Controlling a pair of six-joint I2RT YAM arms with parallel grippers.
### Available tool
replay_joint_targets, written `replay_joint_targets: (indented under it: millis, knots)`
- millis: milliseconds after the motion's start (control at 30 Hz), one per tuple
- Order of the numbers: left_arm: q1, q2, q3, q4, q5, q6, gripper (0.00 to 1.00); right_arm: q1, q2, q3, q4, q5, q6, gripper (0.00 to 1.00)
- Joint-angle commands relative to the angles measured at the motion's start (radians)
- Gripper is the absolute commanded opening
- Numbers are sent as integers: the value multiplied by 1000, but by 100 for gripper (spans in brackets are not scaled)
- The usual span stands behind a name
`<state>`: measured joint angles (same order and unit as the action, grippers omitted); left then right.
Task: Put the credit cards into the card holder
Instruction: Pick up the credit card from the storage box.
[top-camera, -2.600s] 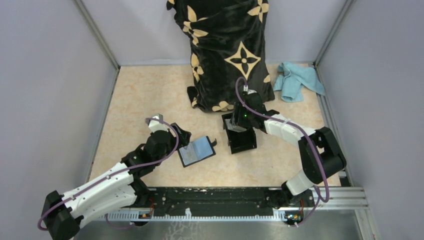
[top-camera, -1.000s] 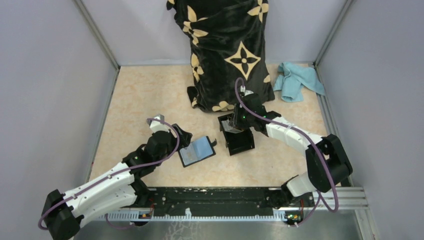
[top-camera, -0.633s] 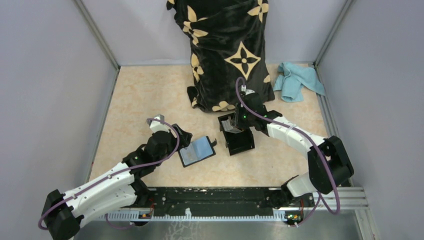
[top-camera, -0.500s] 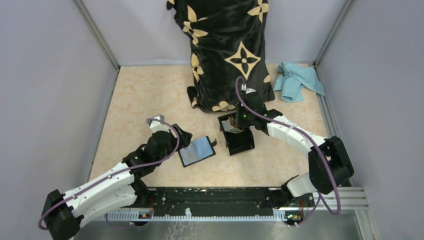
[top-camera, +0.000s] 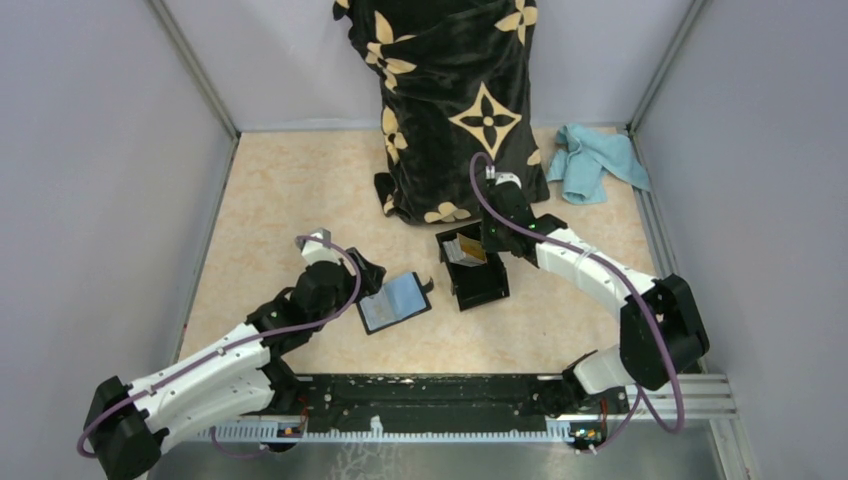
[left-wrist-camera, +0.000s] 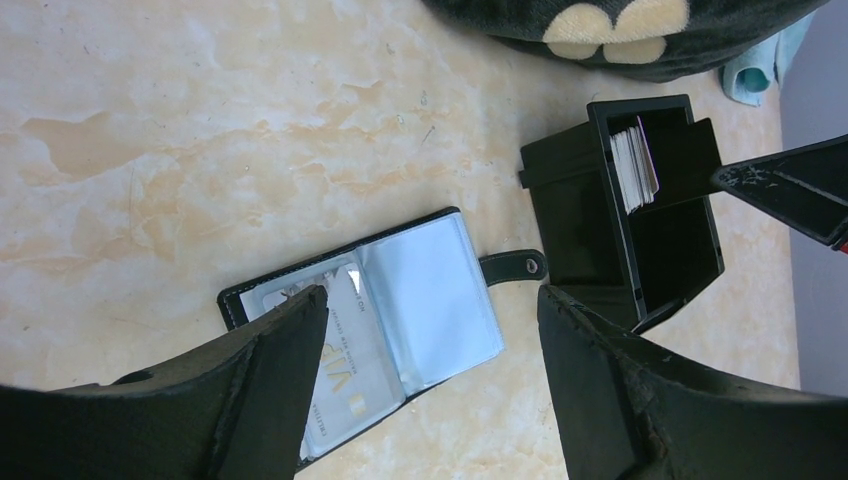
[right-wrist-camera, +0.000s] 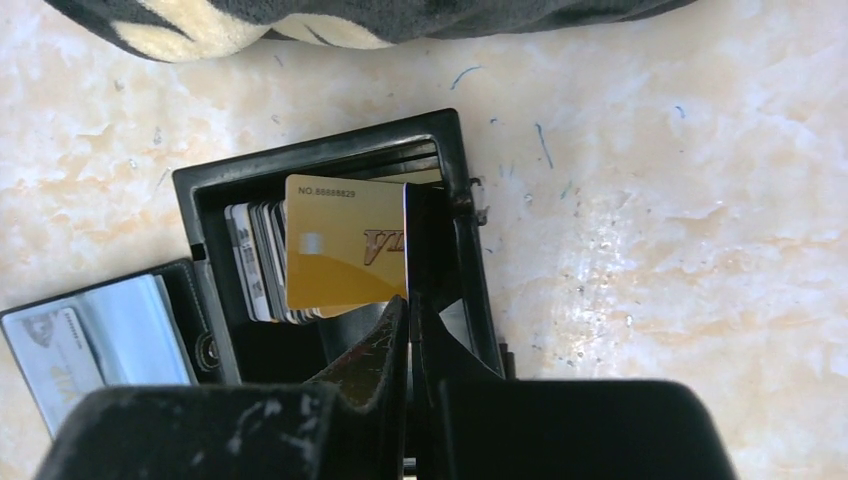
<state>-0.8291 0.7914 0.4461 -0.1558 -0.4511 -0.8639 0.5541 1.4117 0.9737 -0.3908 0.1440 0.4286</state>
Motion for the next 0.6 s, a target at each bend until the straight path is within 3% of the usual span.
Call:
replay_joint_targets:
  millis: [0,567]
  knots:
    - [-4,23,44,47,27,38,83,12,-42,63,-32,55,-34,0]
    - [-3,78,147,228,294,269,84,63,-280,85,-145,25,-49,0]
